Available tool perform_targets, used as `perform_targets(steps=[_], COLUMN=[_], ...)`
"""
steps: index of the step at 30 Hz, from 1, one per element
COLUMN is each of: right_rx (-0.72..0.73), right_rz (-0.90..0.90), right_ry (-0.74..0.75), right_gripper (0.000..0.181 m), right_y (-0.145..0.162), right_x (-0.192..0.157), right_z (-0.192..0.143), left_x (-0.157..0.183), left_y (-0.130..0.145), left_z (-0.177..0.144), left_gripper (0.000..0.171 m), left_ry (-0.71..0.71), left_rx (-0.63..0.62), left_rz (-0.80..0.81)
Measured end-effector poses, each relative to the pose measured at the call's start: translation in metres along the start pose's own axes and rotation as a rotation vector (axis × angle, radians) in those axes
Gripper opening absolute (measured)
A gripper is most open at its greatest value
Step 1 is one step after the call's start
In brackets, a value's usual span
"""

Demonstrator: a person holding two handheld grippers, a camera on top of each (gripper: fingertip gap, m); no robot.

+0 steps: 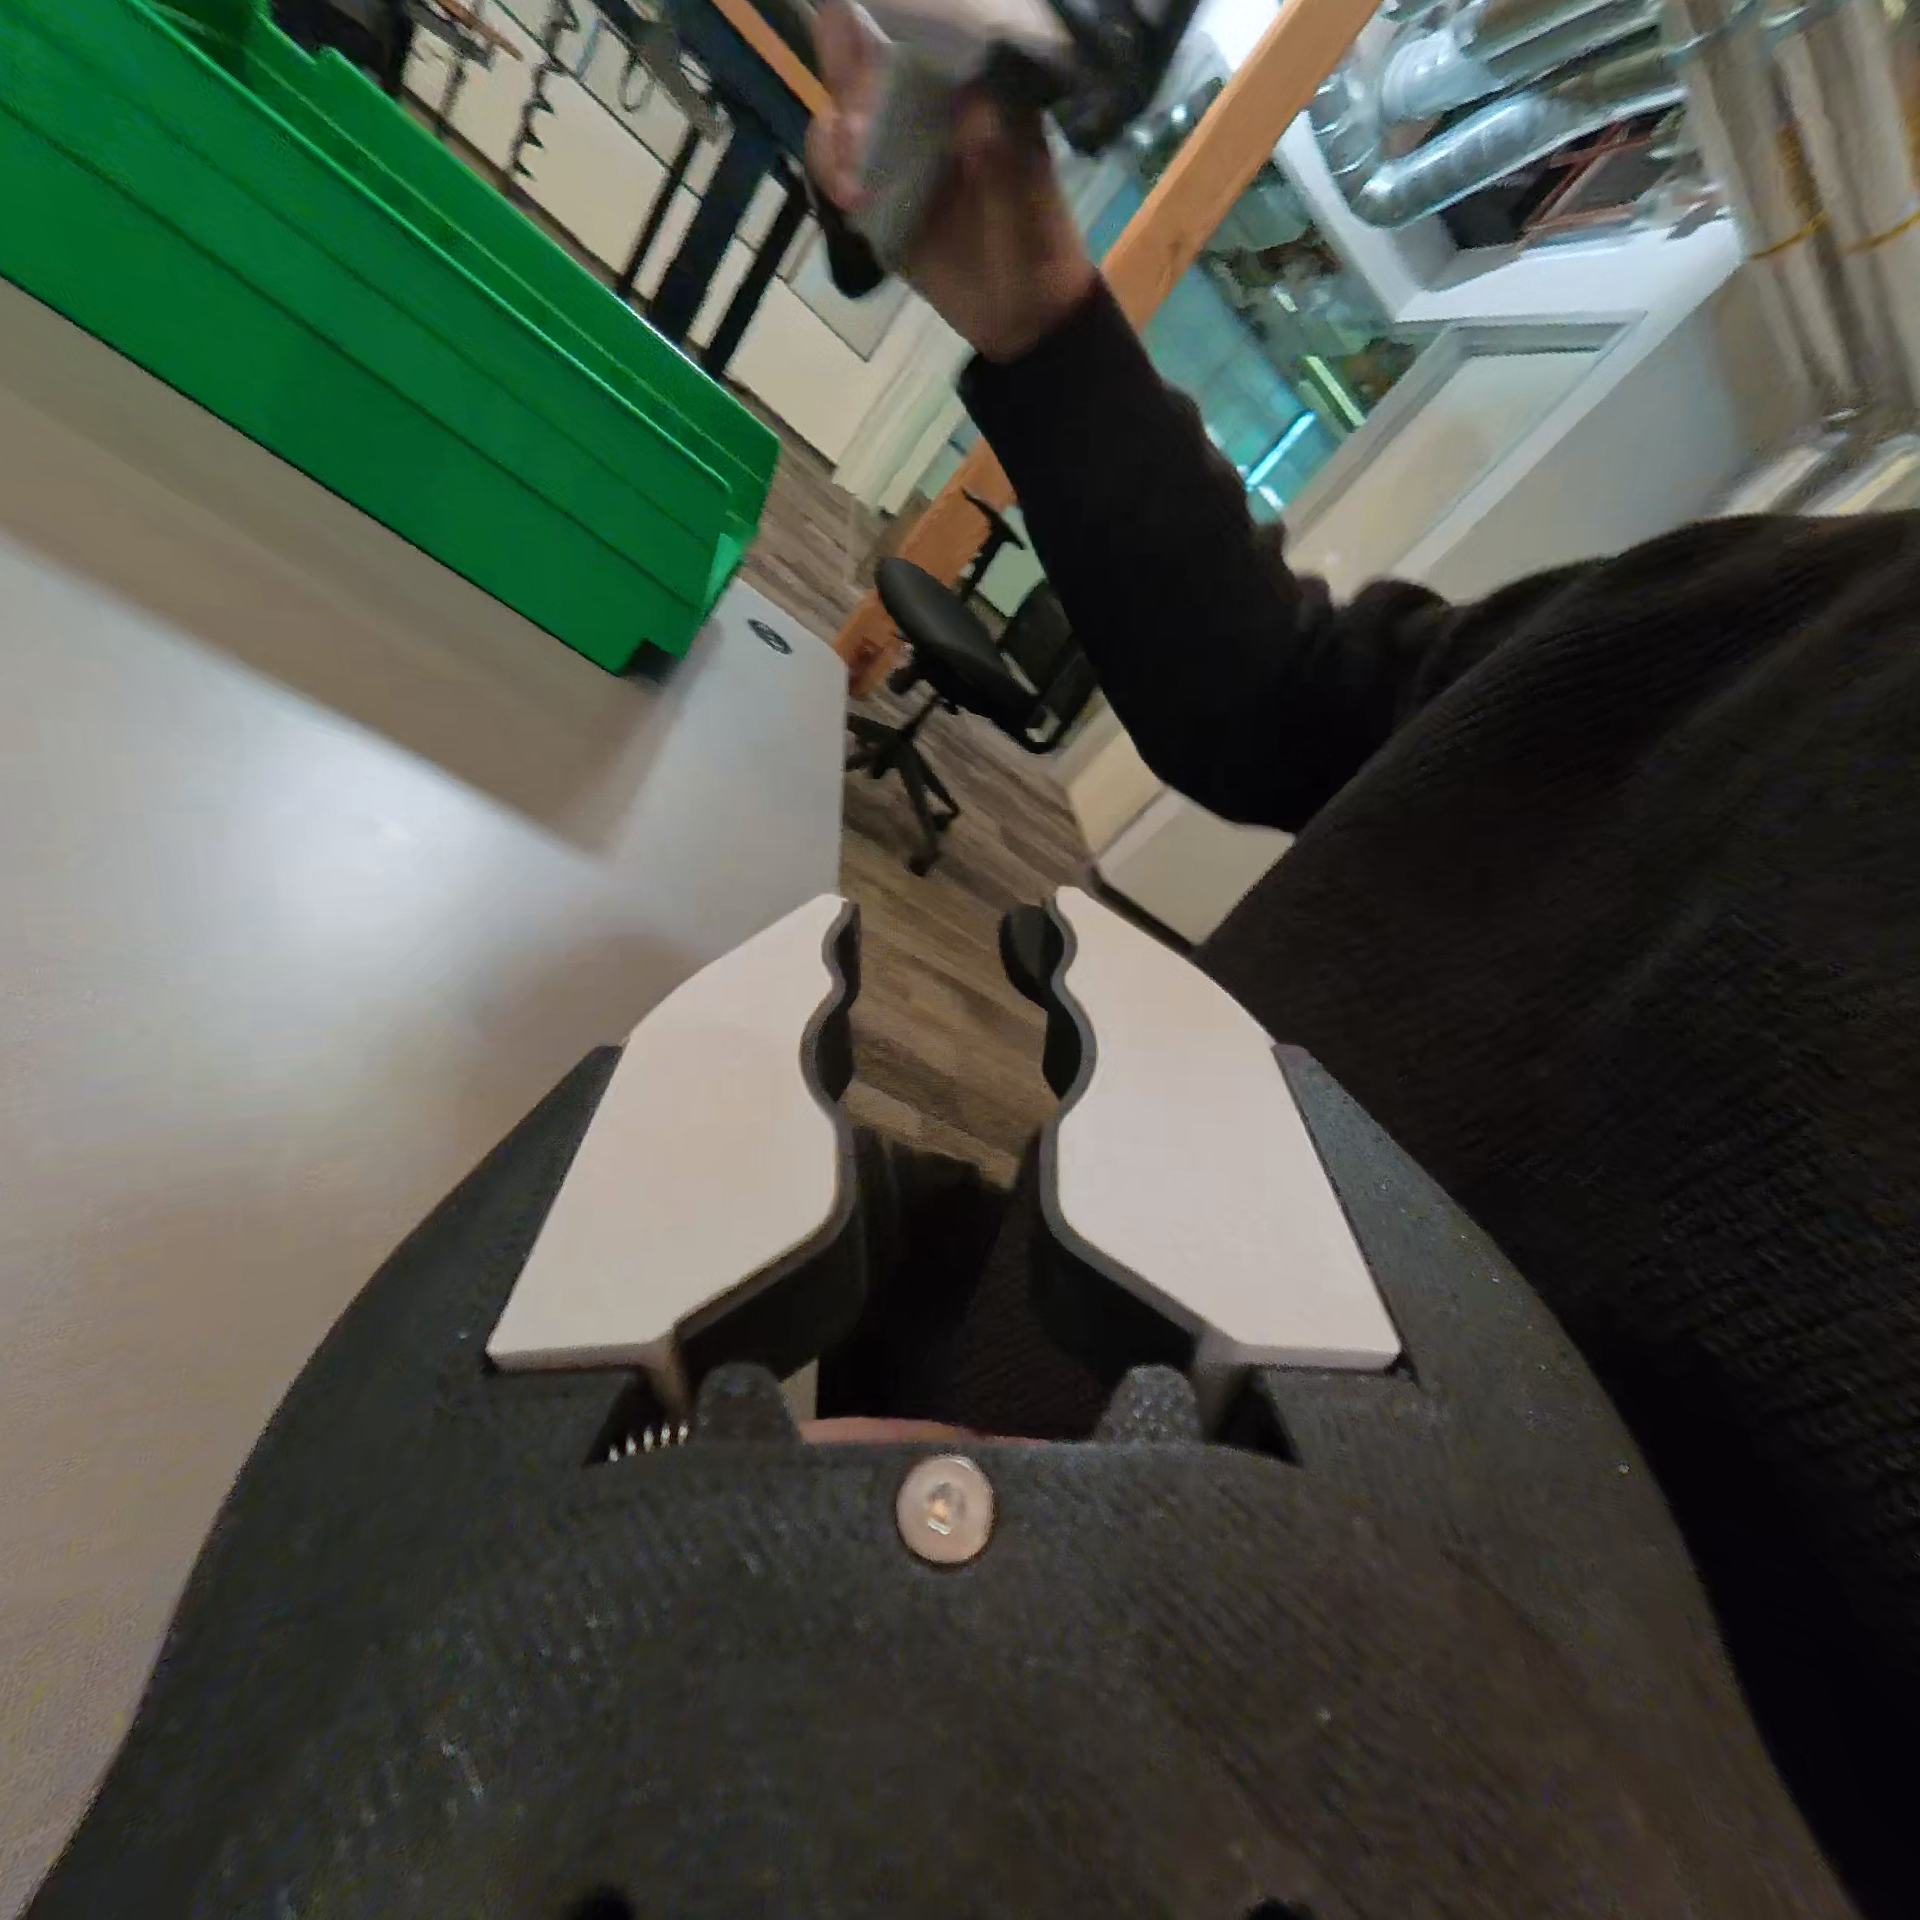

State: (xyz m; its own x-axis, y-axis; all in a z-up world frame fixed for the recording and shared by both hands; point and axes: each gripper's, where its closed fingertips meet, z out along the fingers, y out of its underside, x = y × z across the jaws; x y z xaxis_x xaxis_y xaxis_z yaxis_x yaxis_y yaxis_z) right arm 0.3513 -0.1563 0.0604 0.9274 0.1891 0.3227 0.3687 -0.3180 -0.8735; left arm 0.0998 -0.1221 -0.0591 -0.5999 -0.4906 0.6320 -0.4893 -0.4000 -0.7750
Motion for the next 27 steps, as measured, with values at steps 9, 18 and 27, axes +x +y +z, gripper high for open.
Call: perform_targets(steps=[9, 18, 27], right_rx=[0.409, 0.231, 0.213], right_rz=[0.265, 0.147, 0.288], right_ry=[0.143, -0.021, -0.112], right_gripper=[0.064, 0.082, 0.077], right_y=[-0.072, -0.041, -0.019], right_x=[-0.122, -0.219, -0.228], right_z=[0.031, 0.097, 0.112], left_x=[-0.023, -0.048, -0.107], left_y=[-0.14, -0.09, -0.033], left_z=[-0.203, -0.452, -0.453], left_gripper=[0.068, 0.052, 0.042], left_ry=[-1.042, -1.937, -1.317], left_rx=[0.238, -0.656, -1.257], left_rz=[0.559, 0.624, 0.385])
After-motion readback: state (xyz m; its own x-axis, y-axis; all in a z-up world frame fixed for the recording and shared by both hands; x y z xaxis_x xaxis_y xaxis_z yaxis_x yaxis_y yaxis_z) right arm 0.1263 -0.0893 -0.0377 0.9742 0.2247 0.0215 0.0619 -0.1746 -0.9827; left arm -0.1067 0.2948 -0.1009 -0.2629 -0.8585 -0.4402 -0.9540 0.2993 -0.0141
